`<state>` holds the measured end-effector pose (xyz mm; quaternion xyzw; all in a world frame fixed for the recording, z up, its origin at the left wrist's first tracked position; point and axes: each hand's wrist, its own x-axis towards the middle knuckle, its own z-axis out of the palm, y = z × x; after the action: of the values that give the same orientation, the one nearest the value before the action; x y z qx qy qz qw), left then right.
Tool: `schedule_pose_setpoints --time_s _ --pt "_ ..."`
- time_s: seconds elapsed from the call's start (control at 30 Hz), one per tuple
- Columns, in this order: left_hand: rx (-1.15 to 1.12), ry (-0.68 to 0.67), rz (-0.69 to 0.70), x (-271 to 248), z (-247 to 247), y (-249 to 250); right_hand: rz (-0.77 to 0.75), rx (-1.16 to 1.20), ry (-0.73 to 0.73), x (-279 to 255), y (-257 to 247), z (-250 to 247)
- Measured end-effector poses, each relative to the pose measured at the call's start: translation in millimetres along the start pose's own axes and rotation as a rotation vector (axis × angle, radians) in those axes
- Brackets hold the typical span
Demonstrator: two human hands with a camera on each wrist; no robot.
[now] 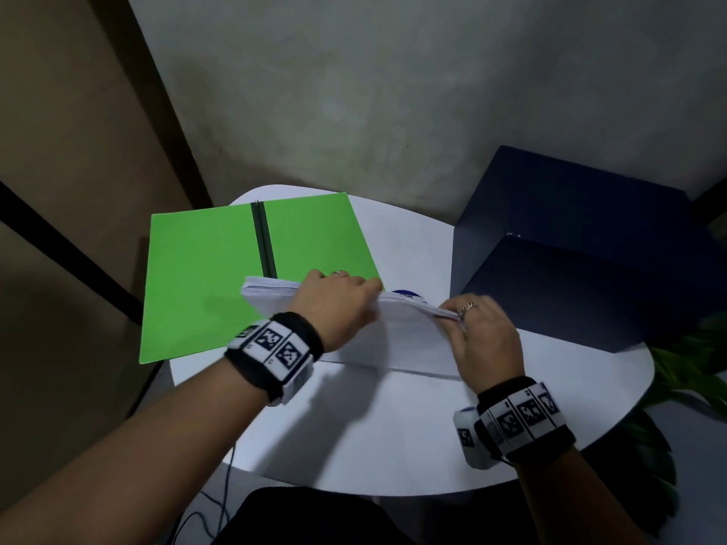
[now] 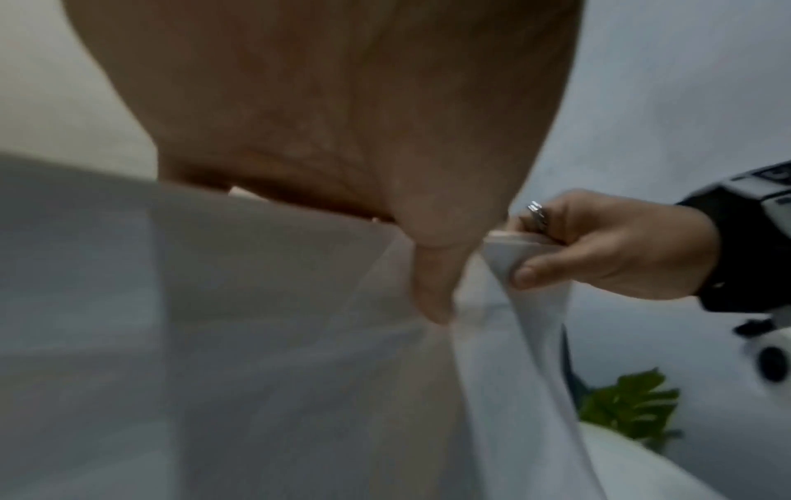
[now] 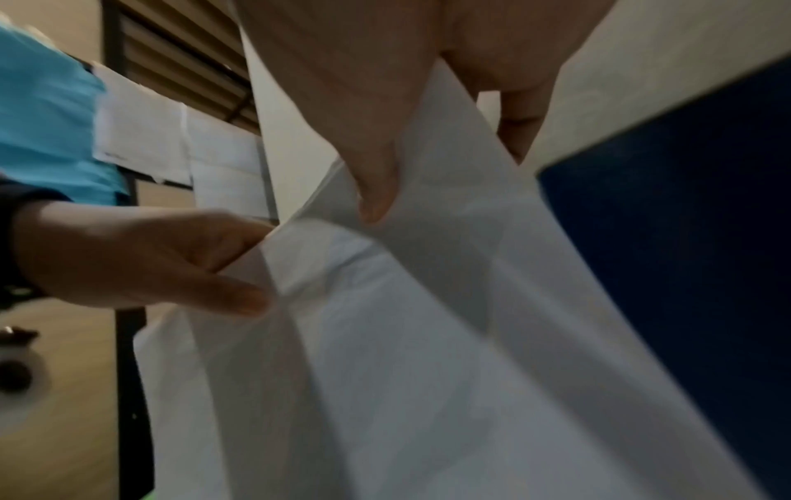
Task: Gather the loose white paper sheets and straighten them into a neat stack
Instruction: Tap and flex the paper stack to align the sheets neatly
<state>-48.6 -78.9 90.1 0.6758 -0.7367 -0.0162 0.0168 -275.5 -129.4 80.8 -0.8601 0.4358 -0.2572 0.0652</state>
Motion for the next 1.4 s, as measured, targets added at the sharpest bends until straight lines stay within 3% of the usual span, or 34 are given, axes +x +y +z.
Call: schedule_pose_setpoints --time_s 0.1,0.17,0.2,0.3,0.37,0.5,0.7,0.83,1.03,1.27,1.4 --pt "-0.123 0.088 -0.071 8 -12 10 0.026 -0.019 0.258 14 -8 -14" --pt "-0.336 0.206 -0.119 3 -18 -3 0.243 0.147 0.446 17 -1 -16" --pt "-0.488 0.276 -0.117 -1 -18 -11 0.373 0.297 0.473 17 3 -14" --pt "-0.997 0.387 -0.124 -9 -18 -23 0.586 0.981 0.337 18 8 -3" --pt "-1.234 0.408 -0.145 -9 -13 -20 0.608 1.201 0.292 21 3 -4" --pt "-1.123 0.479 -0.214 -18 8 -11 0.542 1.069 0.397 22 -10 -12" --pt "-1.388 0.251 -0.283 -37 42 -10 0.646 1.001 0.218 -13 -4 15" --pt "-1.416 0.286 -0.354 -25 37 -8 0.651 1.049 0.19 -8 -1 17" --pt "-1.497 0.345 -0.344 -11 25 -7 0.618 1.073 0.149 -4 4 13" --pt "-1.644 0.479 -0.295 -5 11 -4 0.632 1.094 0.219 4 -1 9" --pt "-1.63 0.416 -0.282 1 5 -5 0.654 1.058 0.212 2 -4 11"
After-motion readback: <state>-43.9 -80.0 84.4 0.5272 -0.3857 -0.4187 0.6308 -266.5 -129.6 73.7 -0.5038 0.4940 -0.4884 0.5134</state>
